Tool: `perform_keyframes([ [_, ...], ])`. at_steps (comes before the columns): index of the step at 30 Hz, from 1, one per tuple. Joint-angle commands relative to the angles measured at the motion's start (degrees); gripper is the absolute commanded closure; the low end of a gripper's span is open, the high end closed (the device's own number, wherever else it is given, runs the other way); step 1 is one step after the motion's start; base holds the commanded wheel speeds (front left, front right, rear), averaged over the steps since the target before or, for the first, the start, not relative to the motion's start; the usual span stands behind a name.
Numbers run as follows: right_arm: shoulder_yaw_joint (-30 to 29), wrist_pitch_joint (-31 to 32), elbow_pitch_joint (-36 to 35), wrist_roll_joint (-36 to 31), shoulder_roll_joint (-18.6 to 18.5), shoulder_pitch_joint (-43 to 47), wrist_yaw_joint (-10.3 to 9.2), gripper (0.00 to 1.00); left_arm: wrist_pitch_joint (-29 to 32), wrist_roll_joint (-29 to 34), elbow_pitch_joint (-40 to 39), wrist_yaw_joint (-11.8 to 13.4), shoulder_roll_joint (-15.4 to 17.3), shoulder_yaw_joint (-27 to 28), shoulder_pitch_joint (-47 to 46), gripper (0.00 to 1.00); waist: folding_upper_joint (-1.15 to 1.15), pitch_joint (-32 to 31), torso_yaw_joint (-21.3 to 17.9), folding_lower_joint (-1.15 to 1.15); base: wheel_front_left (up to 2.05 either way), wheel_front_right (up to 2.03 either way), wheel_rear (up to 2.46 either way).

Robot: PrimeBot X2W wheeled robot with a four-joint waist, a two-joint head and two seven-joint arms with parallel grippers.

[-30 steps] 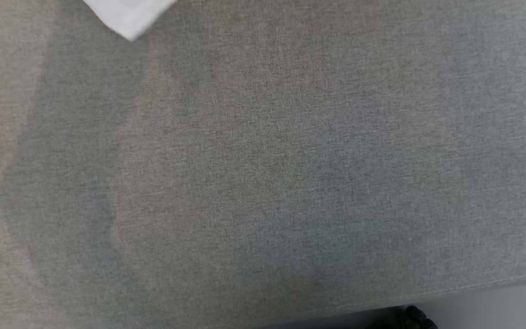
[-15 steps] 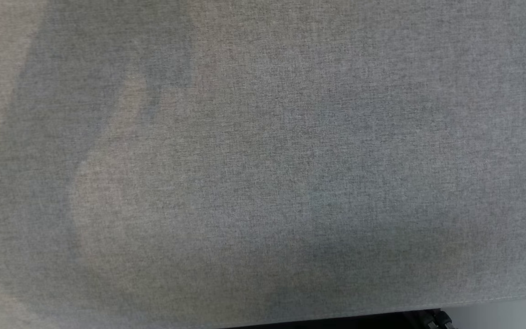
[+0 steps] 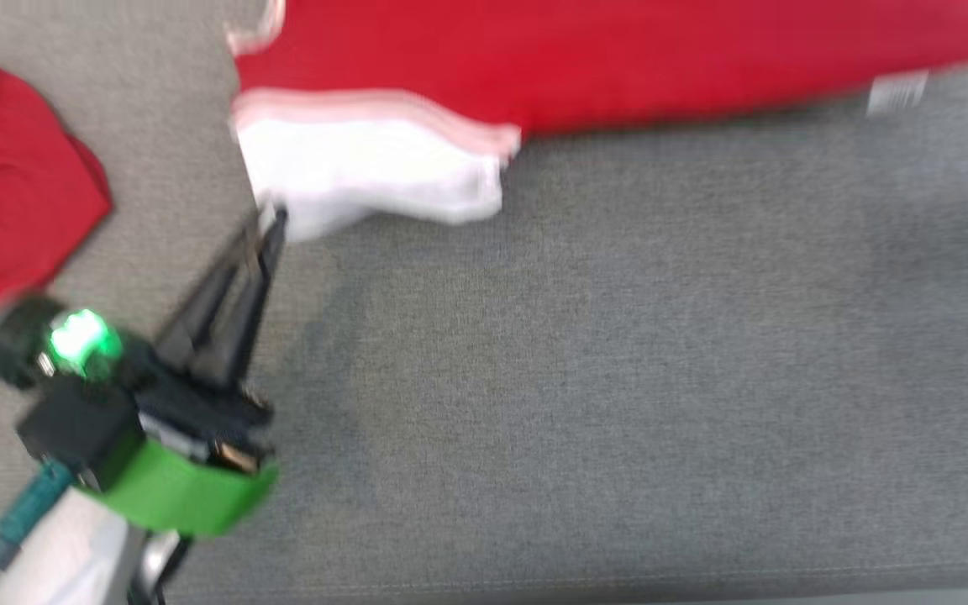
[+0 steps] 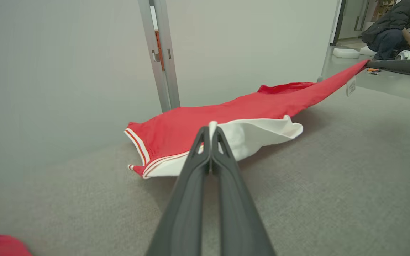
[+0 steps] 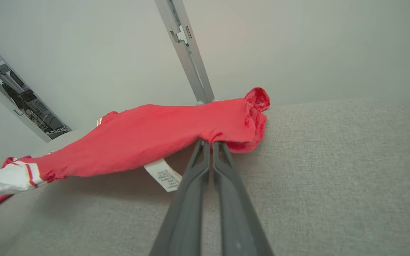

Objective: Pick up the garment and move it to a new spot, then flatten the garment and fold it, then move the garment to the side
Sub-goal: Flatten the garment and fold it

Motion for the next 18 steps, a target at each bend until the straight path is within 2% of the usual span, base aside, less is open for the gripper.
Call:
perform_keyframes([
  [1, -0.66, -0.21, 0.01, 0.04, 0.77, 2.99, 0.03, 1.00, -0.02, -0.80, 0.24, -0.36, -0.30, 0.10, 3.72, 1.00, 0.00, -9.40, -0.78, 0.00, 0.00, 0.00, 0.00],
  [10, -0.17, -0.20, 2.30, -0.33, 2.68, 17.32, 0.03, 1.00, -0.02, -2.83, 1.41, -0.90, -3.04, 1.57, 19.32, 1.00, 0.00, -15.30, -1.97, 0.00, 0.00, 0.00, 0.00],
  [18, -0.29, -0.20, 1.90, 0.45, 2.47, 27.39, 0.03, 1.00, -0.02, -3.52, 2.06, -0.94, -1.36, -2.22, 26.69, 1.00, 0.00, -18.13, -2.41, 0.00, 0.00, 0.00, 0.00],
])
